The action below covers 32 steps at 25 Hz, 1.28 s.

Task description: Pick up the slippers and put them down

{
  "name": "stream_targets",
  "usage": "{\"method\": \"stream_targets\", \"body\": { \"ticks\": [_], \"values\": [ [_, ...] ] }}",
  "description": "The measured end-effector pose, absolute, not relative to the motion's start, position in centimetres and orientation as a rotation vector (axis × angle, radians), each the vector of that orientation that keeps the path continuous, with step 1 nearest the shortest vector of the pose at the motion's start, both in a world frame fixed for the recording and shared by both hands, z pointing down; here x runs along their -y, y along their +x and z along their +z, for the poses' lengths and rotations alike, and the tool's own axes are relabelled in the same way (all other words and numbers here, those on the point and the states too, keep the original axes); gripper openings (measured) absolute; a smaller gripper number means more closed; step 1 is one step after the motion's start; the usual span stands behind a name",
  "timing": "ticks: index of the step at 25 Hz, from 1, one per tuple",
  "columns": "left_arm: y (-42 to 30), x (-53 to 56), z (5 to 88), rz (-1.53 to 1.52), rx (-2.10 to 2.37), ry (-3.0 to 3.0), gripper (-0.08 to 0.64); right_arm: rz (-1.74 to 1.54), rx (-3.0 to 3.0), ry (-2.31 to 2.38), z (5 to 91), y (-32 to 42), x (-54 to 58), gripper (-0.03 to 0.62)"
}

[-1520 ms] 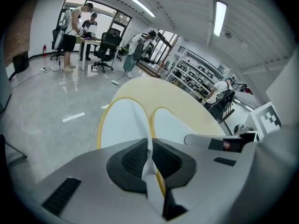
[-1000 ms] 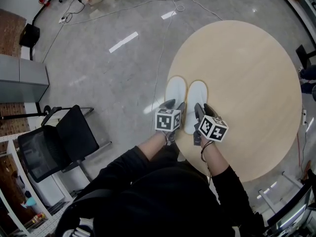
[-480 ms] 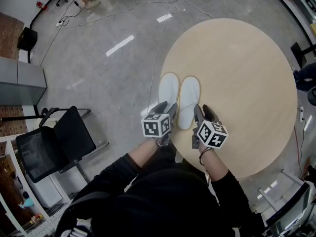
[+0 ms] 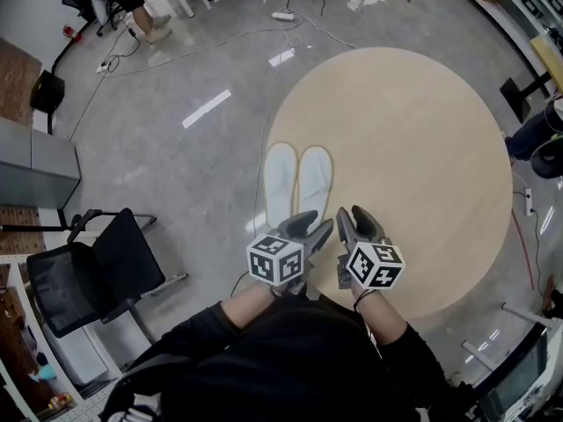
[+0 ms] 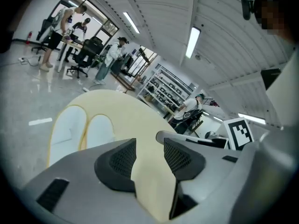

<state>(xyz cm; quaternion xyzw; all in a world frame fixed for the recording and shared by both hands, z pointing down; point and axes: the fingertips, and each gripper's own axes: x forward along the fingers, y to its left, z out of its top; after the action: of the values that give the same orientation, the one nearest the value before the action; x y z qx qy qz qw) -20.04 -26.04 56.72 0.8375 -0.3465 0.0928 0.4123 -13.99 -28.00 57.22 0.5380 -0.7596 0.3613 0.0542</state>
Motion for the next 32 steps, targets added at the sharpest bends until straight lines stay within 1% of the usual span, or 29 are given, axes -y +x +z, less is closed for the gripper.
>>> {"method": "stream_targets", "body": {
  "ticks": [4, 8, 11, 16, 22, 26, 32],
  "values": [
    [-16.5, 24.4, 53.3, 0.189, 0.779, 2.188, 0.198, 1.117, 2.329, 1.680, 55.0, -11.0, 26.1, 0.118],
    [-13.5, 23.0, 51.4, 0.158, 0.741, 2.226, 0.197, 1.142, 2.366, 1.709, 53.8, -8.0, 23.6, 0.053],
    [-11.1, 21.7, 51.2, 0.175, 0.689, 2.245, 0.196, 1.165, 2.372, 1.755, 53.2, -5.7, 21.1, 0.034],
    [-6.9, 20.1, 50.6, 0.205, 0.693, 2.280, 0.193, 1.146, 2.421, 1.748, 51.4, -1.1, 19.4, 0.017],
    [1.9, 15.5, 50.5, 0.221, 0.669, 2.313, 0.186, 1.013, 2.476, 1.792, 49.4, 7.5, 14.7, 0.014],
    [2.8, 14.6, 49.8, 0.200, 0.675, 2.310, 0.184, 0.871, 2.496, 1.783, 47.9, 8.3, 13.7, 0.015],
    [2.4, 14.1, 48.4, 0.200, 0.660, 2.318, 0.184, 0.789, 2.504, 1.781, 46.1, 7.9, 12.7, 0.015]
  ]
}}
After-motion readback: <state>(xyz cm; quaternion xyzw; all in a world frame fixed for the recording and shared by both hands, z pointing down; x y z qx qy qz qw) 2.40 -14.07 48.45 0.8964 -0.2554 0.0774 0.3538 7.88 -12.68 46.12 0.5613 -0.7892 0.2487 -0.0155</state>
